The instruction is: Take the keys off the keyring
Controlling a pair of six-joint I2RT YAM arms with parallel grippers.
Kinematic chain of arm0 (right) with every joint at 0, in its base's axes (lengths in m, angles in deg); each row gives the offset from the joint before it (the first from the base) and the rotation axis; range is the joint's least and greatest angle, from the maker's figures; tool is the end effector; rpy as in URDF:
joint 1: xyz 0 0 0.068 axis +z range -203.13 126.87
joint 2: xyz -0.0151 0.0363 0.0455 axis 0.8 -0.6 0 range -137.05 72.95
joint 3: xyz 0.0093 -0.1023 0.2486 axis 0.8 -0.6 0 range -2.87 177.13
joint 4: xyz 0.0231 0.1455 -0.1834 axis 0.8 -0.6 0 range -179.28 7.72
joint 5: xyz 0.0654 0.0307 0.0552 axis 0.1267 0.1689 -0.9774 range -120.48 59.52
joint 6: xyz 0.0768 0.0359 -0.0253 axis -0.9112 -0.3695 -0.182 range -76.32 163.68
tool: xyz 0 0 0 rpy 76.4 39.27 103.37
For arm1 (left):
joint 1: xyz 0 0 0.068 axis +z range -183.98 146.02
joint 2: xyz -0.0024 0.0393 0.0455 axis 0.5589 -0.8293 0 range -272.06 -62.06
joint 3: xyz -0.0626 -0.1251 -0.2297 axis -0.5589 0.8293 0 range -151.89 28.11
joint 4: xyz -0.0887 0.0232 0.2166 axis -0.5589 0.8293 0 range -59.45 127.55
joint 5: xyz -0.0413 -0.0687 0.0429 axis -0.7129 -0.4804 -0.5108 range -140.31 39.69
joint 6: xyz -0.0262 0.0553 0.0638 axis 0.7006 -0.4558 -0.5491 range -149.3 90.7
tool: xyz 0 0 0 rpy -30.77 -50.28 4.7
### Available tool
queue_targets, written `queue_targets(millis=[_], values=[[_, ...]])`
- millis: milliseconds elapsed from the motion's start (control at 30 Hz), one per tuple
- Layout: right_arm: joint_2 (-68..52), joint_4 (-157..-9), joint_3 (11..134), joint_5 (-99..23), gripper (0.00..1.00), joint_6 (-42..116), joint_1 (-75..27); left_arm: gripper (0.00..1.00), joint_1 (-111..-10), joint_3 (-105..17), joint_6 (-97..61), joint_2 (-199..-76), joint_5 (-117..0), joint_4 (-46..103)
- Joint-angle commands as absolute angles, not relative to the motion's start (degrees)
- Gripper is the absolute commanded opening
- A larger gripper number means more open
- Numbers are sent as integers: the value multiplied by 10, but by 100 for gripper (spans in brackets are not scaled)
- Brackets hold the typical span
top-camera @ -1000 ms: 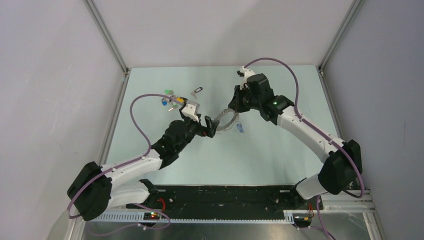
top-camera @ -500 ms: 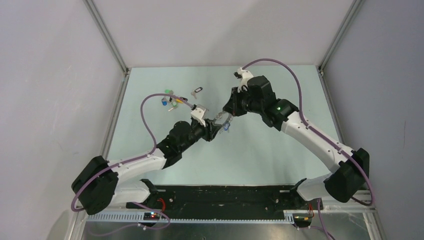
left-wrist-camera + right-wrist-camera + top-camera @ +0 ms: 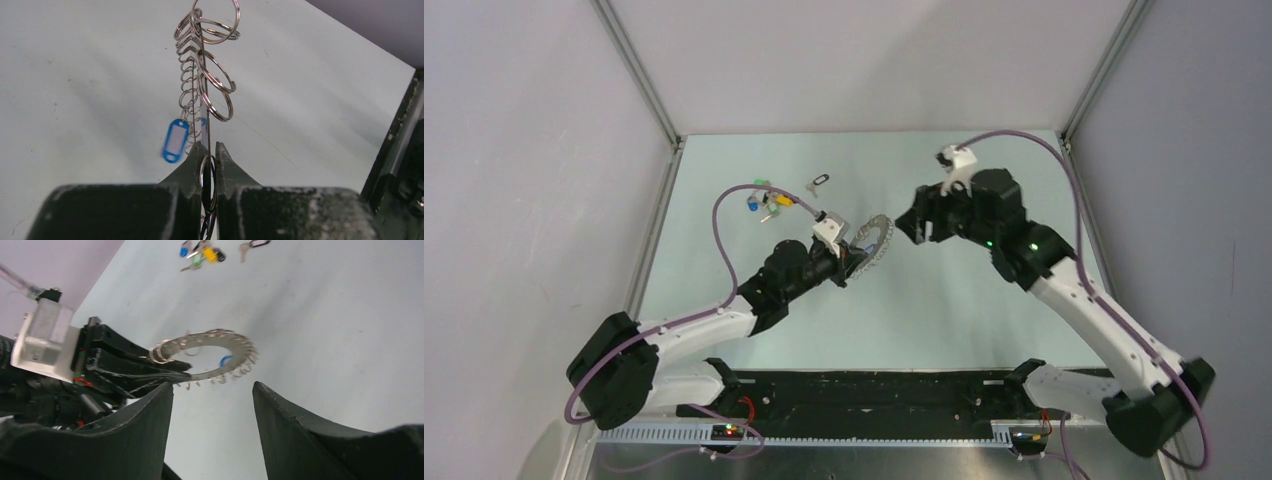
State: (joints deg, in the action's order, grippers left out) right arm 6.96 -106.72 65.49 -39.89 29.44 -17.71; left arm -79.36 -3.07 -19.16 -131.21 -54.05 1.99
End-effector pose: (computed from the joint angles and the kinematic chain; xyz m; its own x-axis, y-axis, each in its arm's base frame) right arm 0.2116 0.1662 0.3629 -0.4679 -0.0350 -0.8831 -0.5986 0.7477 0.2875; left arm 0.1970 -0.2068 0.2455 -0.2460 -0.0007 -0.9693 0.7236 0.6652 -0.1841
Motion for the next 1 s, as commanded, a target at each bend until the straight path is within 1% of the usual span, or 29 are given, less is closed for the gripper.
queue_targets(millis=[0, 67, 133, 167, 200, 233, 300, 333, 400, 433, 467, 500, 567, 600, 733, 833, 967], values=[[178, -1006, 577, -420, 65, 334, -227, 0, -803, -50, -238, -1276, -588, 6], [224, -957, 524, -428, 65, 349, -235, 0, -810, -60, -243, -1263, -581, 22], [270, -869, 465, -437, 65, 372, -237, 0, -817, -83, -247, -1250, -579, 57], [284, -848, 444, -442, 69, 378, -236, 0, -825, -92, -247, -1245, -578, 87], [309, -794, 407, -449, 70, 392, -237, 0, -830, -111, -250, -1244, -575, 102], [319, -773, 376, -453, 72, 399, -237, 0, -842, -122, -252, -1245, -572, 133], [341, -724, 352, -476, 72, 422, -237, 0, -867, -161, -265, -1257, -563, 190], [344, -710, 349, -502, 72, 445, -237, 0, -878, -196, -283, -1263, -554, 213], [345, -709, 352, -571, 73, 486, -238, 0, -916, -259, -331, -1288, -495, 307], [344, -705, 354, -590, 74, 495, -239, 0, -950, -280, -367, -1309, -435, 369], [343, -696, 356, -622, 74, 509, -239, 0, -965, -325, -384, -1319, -396, 400], [341, -692, 357, -635, 74, 518, -240, 0, -995, -354, -409, -1338, -328, 458], [343, -688, 361, -660, 74, 545, -240, 0, -1014, -402, -427, -1357, -273, 531], [344, -692, 363, -673, 74, 563, -240, 0, -1017, -431, -430, -1360, -265, 552], [341, -695, 368, -695, 74, 591, -245, 0, -1020, -469, -448, -1342, -248, 631], [335, -690, 368, -702, 74, 602, -248, 0, -1020, -468, -475, -1304, -261, 648], [317, -662, 369, -779, 74, 625, -246, 1, -1021, -459, -502, -1264, -284, 668]])
